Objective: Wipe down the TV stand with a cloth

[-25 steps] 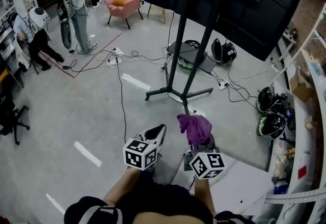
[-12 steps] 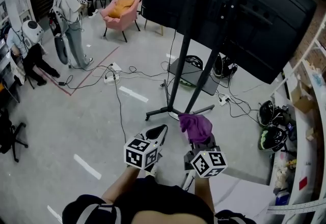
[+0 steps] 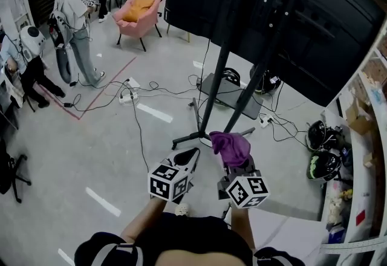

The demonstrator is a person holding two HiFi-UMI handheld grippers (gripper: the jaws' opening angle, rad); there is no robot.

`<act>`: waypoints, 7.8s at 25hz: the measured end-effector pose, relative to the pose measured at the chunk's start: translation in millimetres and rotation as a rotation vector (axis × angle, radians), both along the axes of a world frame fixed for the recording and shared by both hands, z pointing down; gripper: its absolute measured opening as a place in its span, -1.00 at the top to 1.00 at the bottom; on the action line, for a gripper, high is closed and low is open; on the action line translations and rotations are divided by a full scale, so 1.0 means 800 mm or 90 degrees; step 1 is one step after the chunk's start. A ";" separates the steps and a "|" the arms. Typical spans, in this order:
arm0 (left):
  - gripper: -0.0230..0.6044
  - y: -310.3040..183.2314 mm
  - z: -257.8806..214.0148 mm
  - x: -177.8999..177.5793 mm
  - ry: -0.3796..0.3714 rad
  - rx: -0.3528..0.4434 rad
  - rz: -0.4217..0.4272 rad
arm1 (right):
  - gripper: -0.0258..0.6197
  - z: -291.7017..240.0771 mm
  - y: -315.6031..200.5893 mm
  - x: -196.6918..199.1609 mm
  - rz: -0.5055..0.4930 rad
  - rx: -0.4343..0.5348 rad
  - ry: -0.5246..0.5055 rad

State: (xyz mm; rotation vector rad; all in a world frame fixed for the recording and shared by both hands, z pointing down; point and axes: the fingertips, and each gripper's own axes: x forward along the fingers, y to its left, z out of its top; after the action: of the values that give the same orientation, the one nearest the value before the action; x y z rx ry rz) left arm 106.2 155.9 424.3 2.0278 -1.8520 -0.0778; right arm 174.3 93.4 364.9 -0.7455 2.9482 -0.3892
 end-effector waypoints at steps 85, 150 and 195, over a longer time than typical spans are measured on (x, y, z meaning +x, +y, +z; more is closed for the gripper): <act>0.91 -0.446 -0.359 -0.419 -0.156 0.226 0.113 | 0.72 -0.379 -0.359 -0.444 0.046 0.287 -0.195; 0.91 -0.555 -0.430 -0.596 -0.251 0.229 -0.009 | 0.72 -0.413 -0.514 -0.658 0.097 0.255 0.004; 0.91 -0.580 -0.413 -0.371 -0.247 0.262 0.215 | 0.72 -0.369 -0.512 -0.410 0.257 0.146 -0.050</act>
State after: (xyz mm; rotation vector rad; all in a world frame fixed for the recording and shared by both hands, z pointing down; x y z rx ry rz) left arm -190.6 -308.1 94.3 2.7847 -1.7827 0.0354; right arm -153.9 -315.9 70.1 -1.2208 2.6148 -0.0473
